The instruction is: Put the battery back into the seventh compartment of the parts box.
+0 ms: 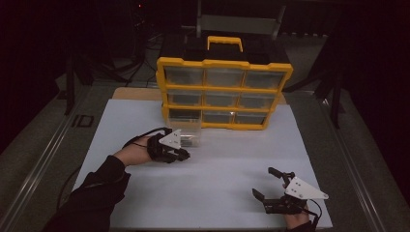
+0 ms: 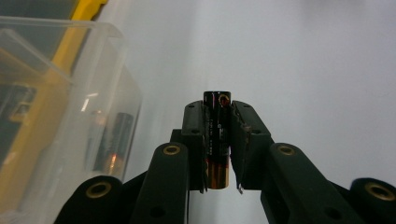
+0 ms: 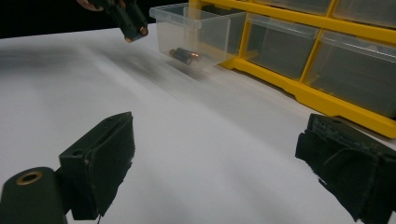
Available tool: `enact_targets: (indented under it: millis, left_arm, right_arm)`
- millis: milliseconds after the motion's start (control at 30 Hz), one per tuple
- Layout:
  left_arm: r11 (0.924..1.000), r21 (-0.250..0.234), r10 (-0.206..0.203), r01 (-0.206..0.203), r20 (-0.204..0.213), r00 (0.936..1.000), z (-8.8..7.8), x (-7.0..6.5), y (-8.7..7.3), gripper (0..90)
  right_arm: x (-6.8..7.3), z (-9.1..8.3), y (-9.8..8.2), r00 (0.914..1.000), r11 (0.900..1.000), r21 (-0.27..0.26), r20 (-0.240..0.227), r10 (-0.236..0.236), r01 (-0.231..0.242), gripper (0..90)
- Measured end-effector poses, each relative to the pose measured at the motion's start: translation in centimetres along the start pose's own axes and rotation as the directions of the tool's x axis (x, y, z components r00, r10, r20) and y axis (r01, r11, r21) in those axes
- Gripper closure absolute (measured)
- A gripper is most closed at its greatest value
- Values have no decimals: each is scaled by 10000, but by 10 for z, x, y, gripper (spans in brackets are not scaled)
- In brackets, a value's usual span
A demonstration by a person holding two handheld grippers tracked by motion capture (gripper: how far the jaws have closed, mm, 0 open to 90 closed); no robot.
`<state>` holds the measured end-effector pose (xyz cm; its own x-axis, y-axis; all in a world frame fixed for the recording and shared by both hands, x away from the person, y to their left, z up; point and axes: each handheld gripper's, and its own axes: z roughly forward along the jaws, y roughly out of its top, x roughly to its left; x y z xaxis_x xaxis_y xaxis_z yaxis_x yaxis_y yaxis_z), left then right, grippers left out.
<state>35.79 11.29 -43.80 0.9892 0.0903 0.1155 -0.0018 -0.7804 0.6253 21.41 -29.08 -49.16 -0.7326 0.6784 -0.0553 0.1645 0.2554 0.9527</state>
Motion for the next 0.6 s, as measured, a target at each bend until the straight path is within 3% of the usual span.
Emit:
enact_targets:
  millis: [200,600]
  left_arm:
    - [9999,-154,13,-18,-311,9995,-17,5,7,755]
    - [9991,-238,352,-361,-389,9986,-44,13,26,755]
  right_arm:
    - [0,0,0,10000,10000,4,-6,-5,5,92]
    - [0,0,0,10000,10000,-4,-22,8,-8,92]
